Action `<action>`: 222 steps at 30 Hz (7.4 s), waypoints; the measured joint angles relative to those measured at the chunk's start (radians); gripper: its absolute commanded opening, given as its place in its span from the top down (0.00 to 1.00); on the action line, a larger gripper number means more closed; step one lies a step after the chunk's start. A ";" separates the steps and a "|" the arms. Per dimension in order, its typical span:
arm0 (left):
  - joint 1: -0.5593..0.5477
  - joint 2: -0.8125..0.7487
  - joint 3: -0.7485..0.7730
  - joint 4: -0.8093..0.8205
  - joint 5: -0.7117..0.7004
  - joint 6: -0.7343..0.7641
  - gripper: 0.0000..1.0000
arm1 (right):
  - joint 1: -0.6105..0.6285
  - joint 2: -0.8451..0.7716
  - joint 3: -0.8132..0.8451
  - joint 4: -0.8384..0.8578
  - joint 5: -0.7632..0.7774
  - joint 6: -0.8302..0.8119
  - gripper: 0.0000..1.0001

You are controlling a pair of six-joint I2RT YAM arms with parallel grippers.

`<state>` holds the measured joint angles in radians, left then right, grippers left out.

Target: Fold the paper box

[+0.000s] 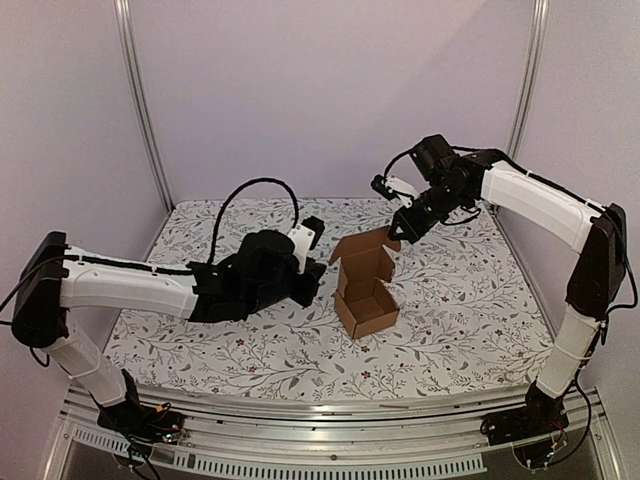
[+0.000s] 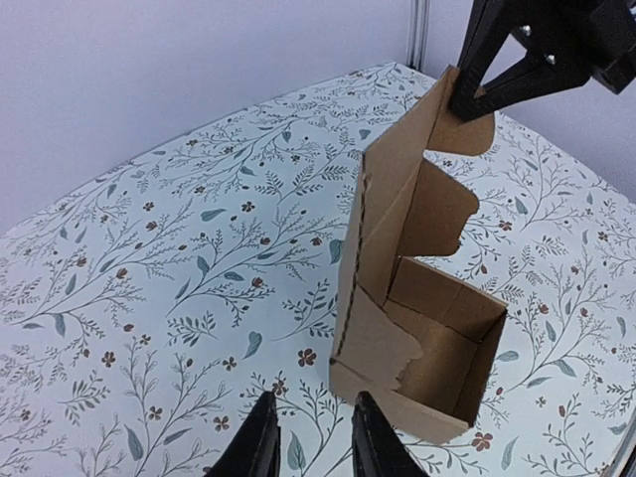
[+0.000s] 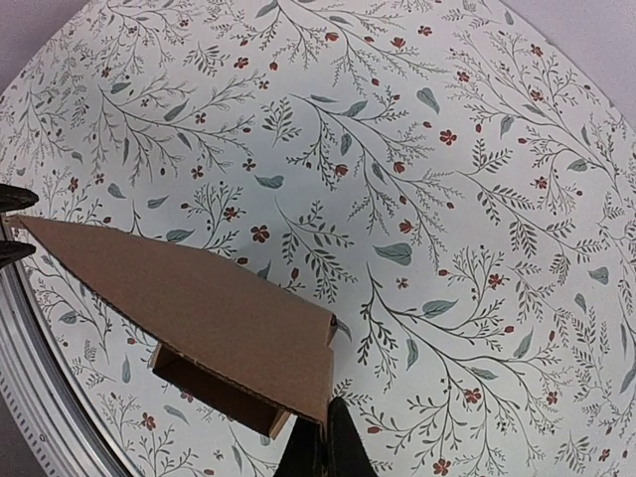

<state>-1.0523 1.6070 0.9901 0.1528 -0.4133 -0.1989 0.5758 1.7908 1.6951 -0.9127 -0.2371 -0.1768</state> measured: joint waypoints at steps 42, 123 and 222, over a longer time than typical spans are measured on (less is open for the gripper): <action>0.058 0.245 -0.227 0.616 0.048 -0.158 0.76 | 0.060 0.046 -0.023 0.159 -0.008 0.015 1.00; 0.146 0.155 -0.088 0.324 0.172 0.043 0.51 | -0.067 0.173 -0.195 0.373 -0.437 -0.069 0.66; 0.058 0.227 -0.557 1.181 -0.075 0.039 1.00 | 0.238 0.016 -0.455 0.659 -0.095 -0.397 0.67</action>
<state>-0.9939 1.8336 0.4328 1.3342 -0.4881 -0.1604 0.8135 1.8072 1.2404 -0.2535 -0.3325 -0.5743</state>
